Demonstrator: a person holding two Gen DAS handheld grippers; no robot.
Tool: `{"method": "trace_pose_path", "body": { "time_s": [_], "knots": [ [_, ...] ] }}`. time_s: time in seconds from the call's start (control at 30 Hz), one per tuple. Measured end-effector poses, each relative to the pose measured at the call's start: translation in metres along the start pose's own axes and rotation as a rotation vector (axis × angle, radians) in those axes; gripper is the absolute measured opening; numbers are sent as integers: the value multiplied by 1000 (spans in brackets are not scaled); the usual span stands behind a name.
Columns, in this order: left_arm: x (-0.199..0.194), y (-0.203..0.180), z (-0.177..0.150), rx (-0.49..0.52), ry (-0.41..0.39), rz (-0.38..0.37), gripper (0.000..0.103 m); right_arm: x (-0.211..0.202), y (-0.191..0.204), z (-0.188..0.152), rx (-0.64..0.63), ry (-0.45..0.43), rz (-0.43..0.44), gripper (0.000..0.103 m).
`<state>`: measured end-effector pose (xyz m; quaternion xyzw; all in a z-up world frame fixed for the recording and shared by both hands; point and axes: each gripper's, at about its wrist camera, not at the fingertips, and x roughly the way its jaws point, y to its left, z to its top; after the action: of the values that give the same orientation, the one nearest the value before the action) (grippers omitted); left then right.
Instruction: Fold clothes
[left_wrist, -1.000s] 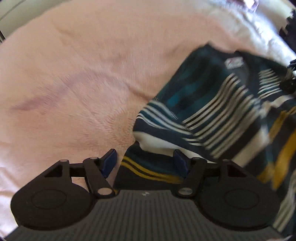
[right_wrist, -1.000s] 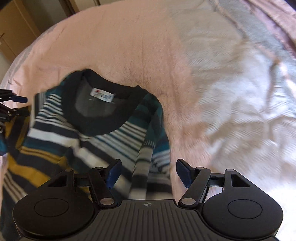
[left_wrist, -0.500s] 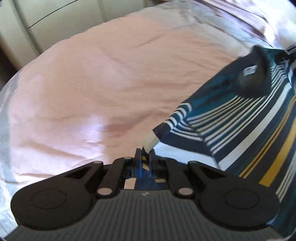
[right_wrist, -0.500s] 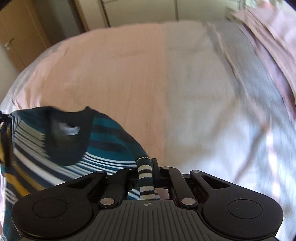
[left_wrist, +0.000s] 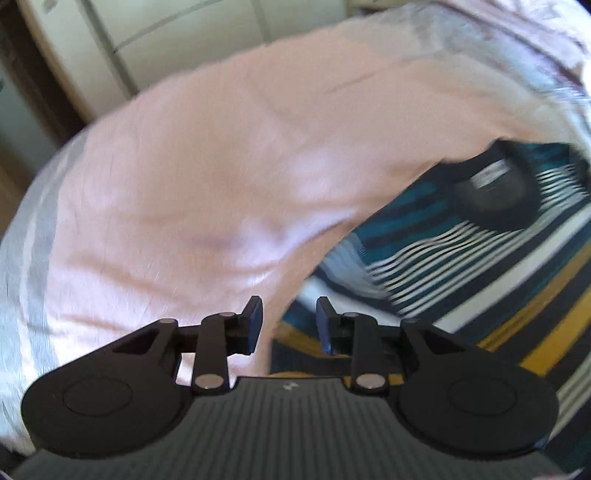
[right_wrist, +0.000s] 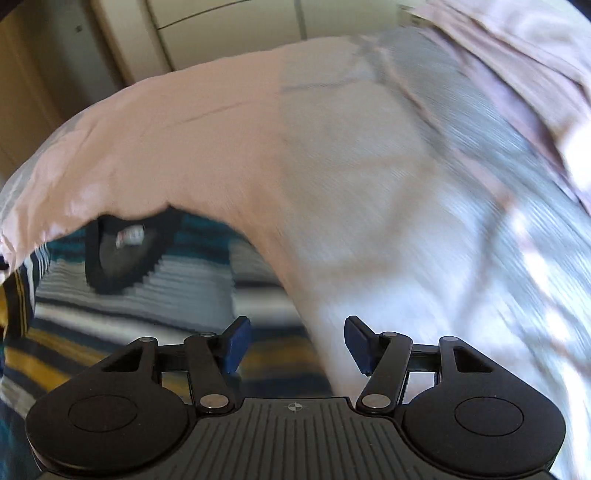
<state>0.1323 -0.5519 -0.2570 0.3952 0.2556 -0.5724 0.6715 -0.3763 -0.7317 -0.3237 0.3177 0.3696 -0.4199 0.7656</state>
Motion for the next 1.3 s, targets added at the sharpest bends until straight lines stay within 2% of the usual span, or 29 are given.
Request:
{"method": "trace_pose_path", "body": {
  "time_s": [0.03, 0.13, 0.2, 0.33, 0.47, 0.53, 0.6, 0.67, 0.77, 0.83, 0.93, 1.03, 1.1, 1.17, 1.23, 1.3],
  "knots": [
    [-10, -13, 5, 12, -19, -18, 28, -16, -3, -16, 6, 10, -17, 60],
    [-29, -63, 13, 82, -51, -151, 29, -55, 3, -59, -50, 47, -84, 60],
    [-37, -107, 16, 175, -77, -257, 33, -78, 11, -89, -94, 73, -111, 60],
    [-36, -219, 25, 386, -110, -460, 35, -106, 9, -149, -34, 122, -176, 60],
    [-21, -318, 38, 583, -109, -577, 35, -113, -13, -186, 24, 228, -162, 60],
    [-2, -355, 50, 636, -93, -614, 35, -118, -27, -201, 53, 267, -146, 60],
    [20, -382, 63, 657, -44, -630, 35, -134, -51, -204, 95, 219, -145, 60],
    [38, -401, 77, 670, -6, -640, 34, -151, -78, -199, 136, 153, -193, 60],
    [45, -412, 106, 609, -19, -681, 33, -175, -117, -191, 213, 63, -307, 60],
    [43, -420, 128, 571, -46, -710, 33, -188, -127, -191, 240, 20, -355, 60],
    [45, -439, 155, 546, -66, -705, 33, -199, -118, -195, 261, -52, -315, 60],
    [51, -457, 172, 534, -67, -692, 33, -192, -88, -197, 220, -88, -180, 60],
    [53, -466, 180, 547, -65, -677, 33, -175, -63, -196, 129, -65, -120, 60],
    [45, -467, 179, 605, -75, -690, 34, -152, -38, -194, 10, -19, -79, 60],
    [37, -468, 179, 663, -84, -702, 35, -130, -19, -198, -110, 36, -67, 60],
    [31, -457, 170, 694, -81, -712, 38, -114, -8, -208, -240, 95, -94, 60]
  ]
}}
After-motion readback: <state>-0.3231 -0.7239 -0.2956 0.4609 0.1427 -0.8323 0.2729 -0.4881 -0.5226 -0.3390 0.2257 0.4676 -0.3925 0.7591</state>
